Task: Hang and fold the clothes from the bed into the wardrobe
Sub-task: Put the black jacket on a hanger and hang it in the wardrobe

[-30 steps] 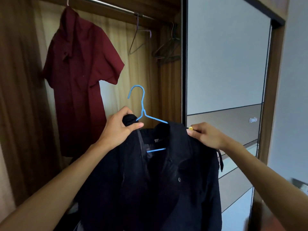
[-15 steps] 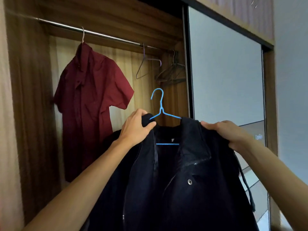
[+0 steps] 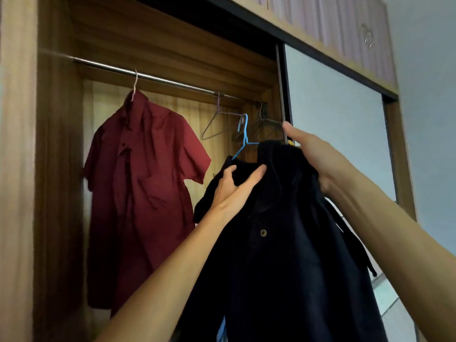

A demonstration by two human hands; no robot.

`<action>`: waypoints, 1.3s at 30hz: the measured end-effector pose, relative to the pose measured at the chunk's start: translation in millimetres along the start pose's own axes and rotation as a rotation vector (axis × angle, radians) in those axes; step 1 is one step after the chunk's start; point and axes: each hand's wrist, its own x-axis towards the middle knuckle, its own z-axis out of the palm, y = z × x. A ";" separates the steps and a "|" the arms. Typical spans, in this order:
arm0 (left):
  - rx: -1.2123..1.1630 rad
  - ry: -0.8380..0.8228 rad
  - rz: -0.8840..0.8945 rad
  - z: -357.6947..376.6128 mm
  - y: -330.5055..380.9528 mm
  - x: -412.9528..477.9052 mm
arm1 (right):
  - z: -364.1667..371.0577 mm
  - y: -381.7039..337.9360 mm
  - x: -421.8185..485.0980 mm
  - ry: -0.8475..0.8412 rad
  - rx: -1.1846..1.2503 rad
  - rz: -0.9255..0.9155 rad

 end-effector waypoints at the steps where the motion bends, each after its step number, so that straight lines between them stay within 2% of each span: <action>1: -0.007 0.010 -0.003 -0.6 1.2 6.3 | 8.0 -2.0 7.1 0.030 -0.027 -0.039; 5: 0.014 0.049 0.020 -3.5 -1.5 32.0 | 32.7 -6.5 34.8 0.123 -0.130 -0.163; 9: 0.102 0.071 0.017 -11.9 -13.6 67.9 | 48.7 1.0 66.5 0.141 -0.199 -0.220; 16: 0.107 0.112 0.040 -23.8 -37.7 152.0 | 70.1 15.7 146.7 0.110 -0.170 -0.293; 20: 0.135 0.128 0.116 -27.9 -35.7 201.0 | 79.2 12.9 196.6 0.111 -0.175 -0.376; 30: 0.258 0.330 0.228 -92.0 -26.4 311.5 | 132.0 -14.8 303.4 0.032 -0.189 -0.479; 34: 0.225 0.404 0.259 -121.7 -26.5 348.7 | 162.4 -27.5 338.3 0.019 -0.197 -0.542; 39: 0.172 0.460 0.269 -148.4 -34.6 369.3 | 196.5 -31.1 368.6 -0.019 -0.188 -0.536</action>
